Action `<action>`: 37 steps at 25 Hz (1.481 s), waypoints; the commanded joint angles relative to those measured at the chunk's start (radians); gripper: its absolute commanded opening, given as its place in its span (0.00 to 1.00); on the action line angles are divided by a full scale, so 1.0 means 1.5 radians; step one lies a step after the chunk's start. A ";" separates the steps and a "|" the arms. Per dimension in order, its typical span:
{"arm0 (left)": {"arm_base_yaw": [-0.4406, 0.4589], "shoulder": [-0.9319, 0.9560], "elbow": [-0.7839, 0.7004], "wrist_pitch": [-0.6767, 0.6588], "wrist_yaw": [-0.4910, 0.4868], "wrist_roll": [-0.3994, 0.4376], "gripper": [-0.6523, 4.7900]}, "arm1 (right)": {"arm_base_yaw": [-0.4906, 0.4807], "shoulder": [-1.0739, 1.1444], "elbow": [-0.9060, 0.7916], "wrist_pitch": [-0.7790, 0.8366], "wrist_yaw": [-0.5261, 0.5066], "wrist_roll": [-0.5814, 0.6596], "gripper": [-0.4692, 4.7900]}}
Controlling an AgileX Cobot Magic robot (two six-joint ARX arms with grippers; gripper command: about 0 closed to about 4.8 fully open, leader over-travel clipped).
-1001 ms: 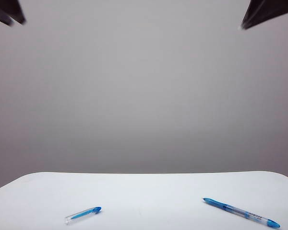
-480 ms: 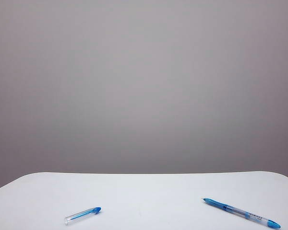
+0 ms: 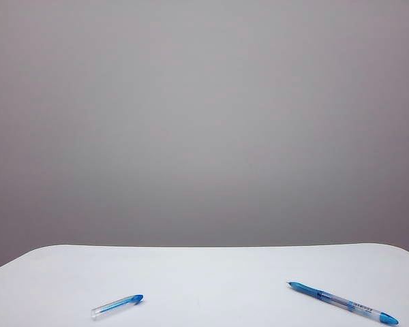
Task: Pick up the pen and remove the cap.
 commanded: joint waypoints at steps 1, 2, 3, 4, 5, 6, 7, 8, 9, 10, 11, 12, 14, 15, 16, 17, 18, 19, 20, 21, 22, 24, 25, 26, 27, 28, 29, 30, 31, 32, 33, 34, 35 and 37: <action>0.037 -0.001 -0.014 0.002 0.052 -0.004 0.11 | -0.035 0.000 0.004 0.048 -0.067 0.003 0.09; 0.064 -0.001 -0.015 0.002 0.076 -0.004 0.11 | -0.053 0.000 0.004 0.046 -0.086 0.006 0.09; 0.083 -0.001 -0.015 0.003 0.093 -0.004 0.11 | -0.066 0.000 0.004 0.038 -0.101 0.008 0.09; 0.114 -0.001 -0.015 0.003 0.109 -0.005 0.11 | -0.084 0.000 0.003 0.025 -0.115 0.009 0.09; 0.134 -0.001 -0.015 0.003 0.109 -0.005 0.11 | -0.092 0.000 0.003 0.018 -0.114 0.008 0.09; 0.152 -0.001 -0.015 0.002 0.109 -0.005 0.11 | -0.099 0.000 0.003 0.012 -0.114 0.009 0.09; 0.174 -0.001 -0.015 0.002 0.109 -0.005 0.11 | -0.104 0.000 0.003 0.004 -0.105 0.007 0.09; 0.183 -0.001 -0.015 0.003 0.109 -0.005 0.11 | -0.104 0.000 0.003 -0.003 -0.087 0.004 0.09; 0.187 -0.001 -0.015 -0.002 0.105 -0.004 0.11 | -0.102 0.000 0.003 -0.018 -0.060 -0.004 0.09; 0.187 -0.001 -0.016 -0.004 0.095 -0.008 0.11 | -0.102 0.000 0.003 -0.029 -0.049 -0.005 0.09; 0.187 -0.002 -0.018 -0.007 0.080 -0.029 0.11 | -0.101 0.000 0.003 -0.047 -0.031 -0.005 0.09; 0.187 -0.002 -0.023 -0.006 0.073 -0.052 0.11 | -0.101 0.000 0.003 -0.055 -0.020 -0.005 0.09; 0.187 -0.003 -0.042 0.020 0.073 -0.087 0.11 | -0.102 -0.001 0.003 -0.065 -0.001 -0.024 0.09; 0.187 -0.003 -0.055 0.029 0.086 -0.094 0.11 | -0.102 -0.004 0.003 -0.066 0.006 -0.034 0.09; 0.187 -0.003 -0.060 0.028 0.095 -0.094 0.11 | -0.102 -0.009 0.003 -0.069 0.014 -0.035 0.09; 0.187 -0.003 -0.068 0.028 0.099 -0.094 0.11 | -0.102 -0.022 -0.002 -0.070 0.032 -0.035 0.09; 0.186 -0.003 -0.071 0.030 0.103 -0.095 0.11 | -0.102 -0.032 -0.005 -0.071 0.040 -0.035 0.09; 0.185 -0.004 -0.072 0.030 0.112 -0.095 0.11 | -0.102 -0.057 -0.013 -0.085 0.040 -0.035 0.09; 0.185 -0.004 -0.072 0.033 0.116 -0.095 0.11 | -0.102 -0.070 -0.017 -0.096 0.040 -0.035 0.09; 0.185 -0.008 -0.072 0.035 0.119 -0.096 0.11 | -0.102 -0.095 -0.027 -0.123 0.043 -0.035 0.09; 0.186 -0.011 -0.072 0.035 0.119 -0.096 0.11 | -0.102 -0.093 -0.031 -0.129 0.045 -0.035 0.09; 0.185 -0.023 -0.079 0.038 0.120 -0.097 0.11 | -0.102 -0.093 -0.044 -0.139 0.046 -0.035 0.09; 0.185 -0.032 -0.089 0.040 0.123 -0.108 0.11 | -0.102 -0.093 -0.052 -0.138 0.046 -0.032 0.09; 0.185 -0.038 -0.095 0.041 0.128 -0.116 0.11 | -0.102 -0.093 -0.056 -0.138 0.045 -0.032 0.09; 0.185 -0.051 -0.096 0.022 0.130 -0.121 0.11 | -0.102 -0.092 -0.056 -0.151 0.046 -0.033 0.09; 0.185 -0.058 -0.096 0.021 0.138 -0.121 0.11 | -0.102 -0.092 -0.056 -0.156 0.046 -0.033 0.09; 0.185 -0.068 -0.096 0.022 0.140 -0.121 0.11 | -0.102 -0.092 -0.056 -0.164 0.046 -0.033 0.09; 0.185 -0.075 -0.096 0.020 0.142 -0.121 0.11 | -0.102 -0.092 -0.056 -0.171 0.046 -0.033 0.09; 0.185 -0.087 -0.096 0.009 0.154 -0.121 0.11 | -0.102 -0.092 -0.056 -0.189 0.046 -0.033 0.09; 0.185 -0.093 -0.096 -0.005 0.154 -0.121 0.11 | -0.102 -0.092 -0.056 -0.205 0.046 -0.033 0.09; 0.185 -0.104 -0.096 -0.049 0.153 -0.096 0.11 | -0.102 -0.092 -0.056 -0.238 0.046 -0.033 0.09; 0.185 -0.108 -0.096 -0.070 0.148 -0.074 0.11 | -0.102 -0.092 -0.056 -0.250 0.046 -0.033 0.09; 0.185 -0.113 -0.096 -0.107 0.133 -0.043 0.11 | -0.102 -0.091 -0.056 -0.262 0.045 -0.033 0.09; 0.185 -0.116 -0.096 -0.148 0.080 -0.031 0.11 | -0.102 -0.091 -0.056 -0.262 0.045 -0.033 0.09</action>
